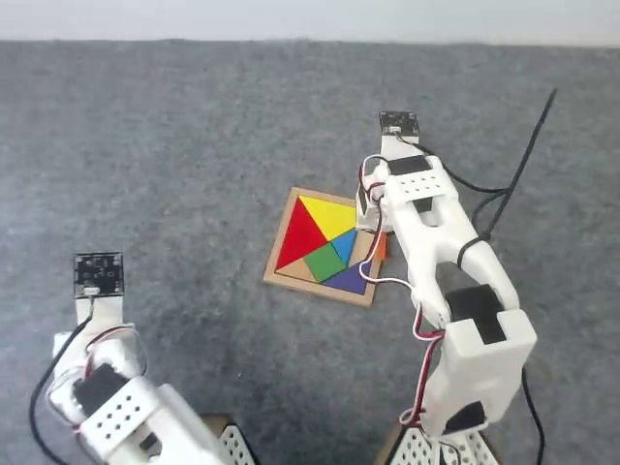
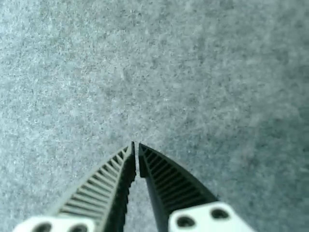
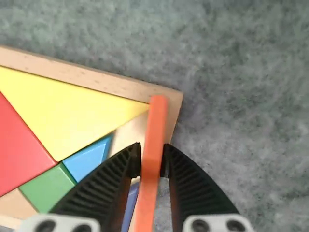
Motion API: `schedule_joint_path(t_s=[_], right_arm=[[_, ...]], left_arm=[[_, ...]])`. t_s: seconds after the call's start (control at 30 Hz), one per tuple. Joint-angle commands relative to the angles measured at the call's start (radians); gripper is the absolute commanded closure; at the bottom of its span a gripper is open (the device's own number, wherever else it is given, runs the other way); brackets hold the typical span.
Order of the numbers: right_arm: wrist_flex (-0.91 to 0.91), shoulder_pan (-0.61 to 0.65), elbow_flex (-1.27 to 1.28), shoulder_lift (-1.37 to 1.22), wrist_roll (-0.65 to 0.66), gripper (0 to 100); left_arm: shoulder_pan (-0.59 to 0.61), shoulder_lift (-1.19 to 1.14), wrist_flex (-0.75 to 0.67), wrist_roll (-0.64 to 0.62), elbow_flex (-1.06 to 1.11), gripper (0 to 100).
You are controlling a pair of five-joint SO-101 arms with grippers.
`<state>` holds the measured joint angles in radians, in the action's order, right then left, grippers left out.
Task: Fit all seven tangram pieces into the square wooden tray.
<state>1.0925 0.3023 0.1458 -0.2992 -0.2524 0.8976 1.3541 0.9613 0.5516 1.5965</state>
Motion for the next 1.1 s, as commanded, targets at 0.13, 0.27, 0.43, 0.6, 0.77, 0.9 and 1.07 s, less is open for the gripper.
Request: schedule_joint_path(t_s=[0.13, 0.27, 0.43, 0.6, 0.77, 0.9, 1.07], right_arm=[[0.033, 0.042, -0.054, 0.010, -0.011, 91.7], [0.033, 0.042, -0.054, 0.013, -0.009, 91.6], [0.035, 0.044, -0.054, 0.019, -0.005, 91.5], [0.102, 0.042, -0.094, 0.019, -0.005, 91.4], [0.159, 0.042, -0.138, 0.019, -0.005, 91.3], [0.159, 0.045, -0.141, 0.021, -0.005, 89.6], [0.219, 0.045, -0.218, 0.050, 0.061, 84.7]], left_arm=[[0.000, 0.012, -0.011, 0.009, -0.010, 99], [0.000, 0.012, -0.011, 0.011, -0.010, 99], [0.000, 0.012, -0.011, 0.011, -0.010, 99], [0.000, 0.012, -0.011, 0.011, -0.010, 99], [0.000, 0.012, -0.011, 0.011, -0.010, 99], [0.000, 0.012, -0.011, 0.011, -0.010, 99], [0.000, 0.012, -0.011, 0.011, -0.010, 99]])
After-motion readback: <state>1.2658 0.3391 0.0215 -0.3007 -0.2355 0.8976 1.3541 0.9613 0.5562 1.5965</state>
